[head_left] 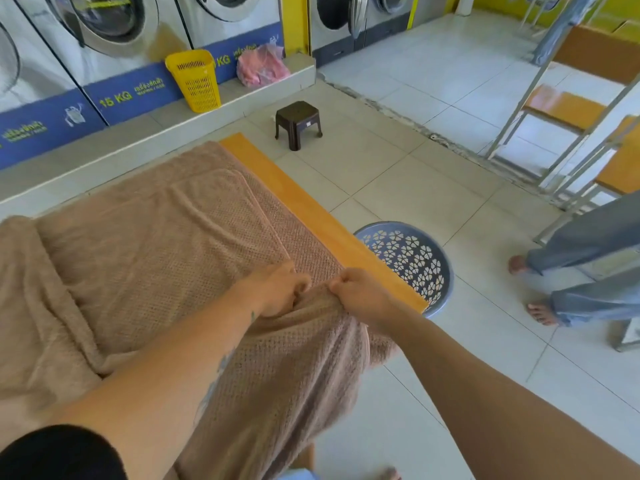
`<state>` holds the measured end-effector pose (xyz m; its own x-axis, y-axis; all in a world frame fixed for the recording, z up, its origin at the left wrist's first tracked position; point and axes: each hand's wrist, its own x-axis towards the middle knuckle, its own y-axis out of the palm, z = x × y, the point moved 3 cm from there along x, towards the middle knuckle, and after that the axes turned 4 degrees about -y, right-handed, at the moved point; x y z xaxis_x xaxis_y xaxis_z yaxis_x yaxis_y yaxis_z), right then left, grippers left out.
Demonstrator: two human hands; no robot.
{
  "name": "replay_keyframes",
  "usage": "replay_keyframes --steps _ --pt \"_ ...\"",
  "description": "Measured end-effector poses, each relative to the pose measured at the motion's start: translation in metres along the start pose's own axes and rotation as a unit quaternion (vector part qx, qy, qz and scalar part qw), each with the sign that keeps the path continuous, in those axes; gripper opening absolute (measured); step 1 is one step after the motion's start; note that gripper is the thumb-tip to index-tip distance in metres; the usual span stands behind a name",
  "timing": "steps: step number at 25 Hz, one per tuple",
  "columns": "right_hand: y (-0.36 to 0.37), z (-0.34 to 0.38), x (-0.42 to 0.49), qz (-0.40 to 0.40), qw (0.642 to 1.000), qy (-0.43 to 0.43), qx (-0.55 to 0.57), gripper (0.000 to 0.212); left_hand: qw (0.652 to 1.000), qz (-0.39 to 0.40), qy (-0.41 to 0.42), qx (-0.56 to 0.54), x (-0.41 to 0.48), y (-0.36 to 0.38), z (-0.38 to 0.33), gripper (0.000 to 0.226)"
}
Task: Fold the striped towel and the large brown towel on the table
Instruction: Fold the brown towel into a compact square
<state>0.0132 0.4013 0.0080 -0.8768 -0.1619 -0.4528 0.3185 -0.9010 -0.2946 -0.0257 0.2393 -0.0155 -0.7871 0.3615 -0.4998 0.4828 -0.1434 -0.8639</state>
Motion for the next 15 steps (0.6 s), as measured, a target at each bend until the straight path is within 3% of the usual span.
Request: replay_keyframes --steps 3,6,8,10,12,14,15 --pt "-0.008 -0.005 0.005 0.05 0.995 0.046 0.073 0.006 0.999 -0.011 -0.017 -0.026 0.008 -0.001 0.009 0.013" --pt "-0.01 -0.016 -0.004 0.226 0.961 0.159 -0.03 0.028 0.986 -0.073 -0.075 -0.129 0.017 -0.024 0.03 0.013" --pt "-0.013 -0.014 -0.009 0.254 0.948 0.186 -0.043 0.028 0.972 -0.129 -0.107 -0.166 0.024 -0.049 0.04 0.016" --pt "-0.024 -0.005 -0.004 0.235 0.959 0.156 -0.008 0.025 0.961 -0.184 -0.119 -0.169 0.028 -0.074 0.041 0.018" --pt "-0.039 0.003 0.0 0.167 0.979 0.114 0.013 0.018 0.93 -0.291 -0.128 -0.183 0.03 -0.089 0.04 0.016" --pt "-0.06 -0.002 0.006 0.004 0.996 0.068 -0.062 0.011 0.894 -0.365 -0.123 -0.23 0.033 -0.085 0.04 0.011" --pt "-0.067 -0.008 0.005 -0.072 0.988 0.051 -0.128 0.015 0.897 -0.343 -0.111 -0.255 0.037 -0.077 0.04 0.011"
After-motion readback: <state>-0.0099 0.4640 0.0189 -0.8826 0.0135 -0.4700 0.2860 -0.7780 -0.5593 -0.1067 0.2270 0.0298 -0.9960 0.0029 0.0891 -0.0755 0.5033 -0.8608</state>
